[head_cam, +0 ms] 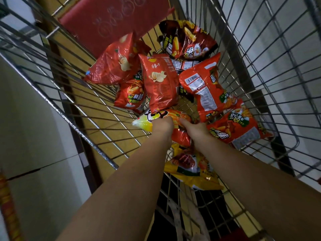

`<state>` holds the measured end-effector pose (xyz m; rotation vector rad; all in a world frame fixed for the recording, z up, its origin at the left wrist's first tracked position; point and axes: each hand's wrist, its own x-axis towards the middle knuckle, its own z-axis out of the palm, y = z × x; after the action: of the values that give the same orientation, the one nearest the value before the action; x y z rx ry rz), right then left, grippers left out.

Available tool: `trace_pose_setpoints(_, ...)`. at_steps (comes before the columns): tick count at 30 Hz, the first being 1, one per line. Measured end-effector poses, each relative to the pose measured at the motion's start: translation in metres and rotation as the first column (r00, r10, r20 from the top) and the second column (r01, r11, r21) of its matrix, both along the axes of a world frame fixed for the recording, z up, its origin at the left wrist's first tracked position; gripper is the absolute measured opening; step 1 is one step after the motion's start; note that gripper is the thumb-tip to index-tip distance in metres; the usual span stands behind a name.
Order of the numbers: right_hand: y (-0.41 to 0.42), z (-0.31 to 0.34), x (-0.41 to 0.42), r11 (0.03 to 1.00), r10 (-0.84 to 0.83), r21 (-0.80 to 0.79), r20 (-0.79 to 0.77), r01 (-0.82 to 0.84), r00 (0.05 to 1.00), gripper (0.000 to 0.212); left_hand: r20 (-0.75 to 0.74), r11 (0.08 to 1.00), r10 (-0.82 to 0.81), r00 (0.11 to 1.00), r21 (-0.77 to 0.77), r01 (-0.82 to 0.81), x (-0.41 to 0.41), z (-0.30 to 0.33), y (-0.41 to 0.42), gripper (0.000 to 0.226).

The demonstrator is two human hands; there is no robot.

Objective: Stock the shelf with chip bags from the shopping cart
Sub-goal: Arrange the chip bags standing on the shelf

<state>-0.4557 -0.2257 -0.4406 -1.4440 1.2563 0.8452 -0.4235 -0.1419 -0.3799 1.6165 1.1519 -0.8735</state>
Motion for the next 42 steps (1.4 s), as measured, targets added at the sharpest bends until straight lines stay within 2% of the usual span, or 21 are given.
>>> trace_pose_setpoints(3, -0.003, 0.006, 0.008, 0.988, -0.075, 0.131, -0.044, 0.08, 0.996, 0.105, 0.004, 0.996, 0.089, 0.996, 0.005, -0.089, 0.001, 0.004, -0.001, 0.043)
trace_pose_setpoints(9, -0.008, 0.017, 0.023, 0.975, -0.068, 0.206, -0.063, 0.079, 0.996, 0.068, -0.026, 0.979, 0.201, 0.979, 0.026, -0.2, 0.002, 0.006, -0.001, 0.037)
trace_pose_setpoints(15, -0.022, 0.037, 0.015, 0.958, -0.168, 0.228, -0.046, 0.174, 0.985, 0.078, -0.075, 0.949, 0.314, 0.946, -0.004, -0.316, -0.001, 0.019, 0.001, 0.034)
trace_pose_setpoints(22, -0.032, 0.065, -0.013, 0.909, -0.281, 0.313, -0.025, 0.274, 0.959, 0.06, -0.213, 0.933, 0.304, 0.929, -0.13, -0.335, -0.009, 0.047, 0.001, 0.034)
trace_pose_setpoints(25, -0.034, 0.074, -0.019, 0.848, -0.354, 0.402, -0.055, 0.345, 0.934, 0.062, -0.142, 0.944, 0.285, 0.948, -0.128, -0.303, -0.009, 0.059, -0.004, 0.042)
trace_pose_setpoints(27, -0.035, 0.08, -0.018, 0.802, -0.399, 0.462, -0.058, 0.379, 0.915, 0.059, -0.042, 0.956, 0.272, 0.961, -0.104, -0.275, -0.008, 0.063, -0.009, 0.065)
trace_pose_setpoints(29, -0.037, 0.085, -0.016, 0.774, -0.406, 0.518, -0.036, 0.364, 0.913, 0.055, 0.06, 0.958, 0.273, 0.96, -0.105, -0.266, -0.007, 0.063, -0.012, 0.086)
trace_pose_setpoints(32, -0.043, 0.09, -0.009, 0.788, -0.357, 0.548, 0.034, 0.281, 0.933, 0.064, 0.189, 0.966, 0.253, 0.949, -0.106, -0.236, 0.0, 0.061, -0.013, 0.09)
trace_pose_setpoints(34, -0.048, 0.091, -0.005, 0.823, -0.277, 0.532, 0.07, 0.199, 0.958, 0.067, 0.245, 0.98, 0.195, 0.95, -0.098, -0.176, 0.007, 0.061, -0.012, 0.088)
trace_pose_setpoints(38, -0.056, 0.093, 0.004, 0.877, -0.217, 0.461, 0.127, 0.136, 0.968, 0.053, 0.339, 0.993, 0.113, 0.934, -0.016, -0.114, 0.016, 0.058, -0.008, 0.086)
trace_pose_setpoints(42, -0.065, 0.089, 0.018, 0.969, -0.075, 0.247, 0.253, 0.011, 0.965, 0.053, 0.329, 0.966, 0.217, 0.919, 0.06, -0.25, 0.012, 0.05, 0.008, 0.092)
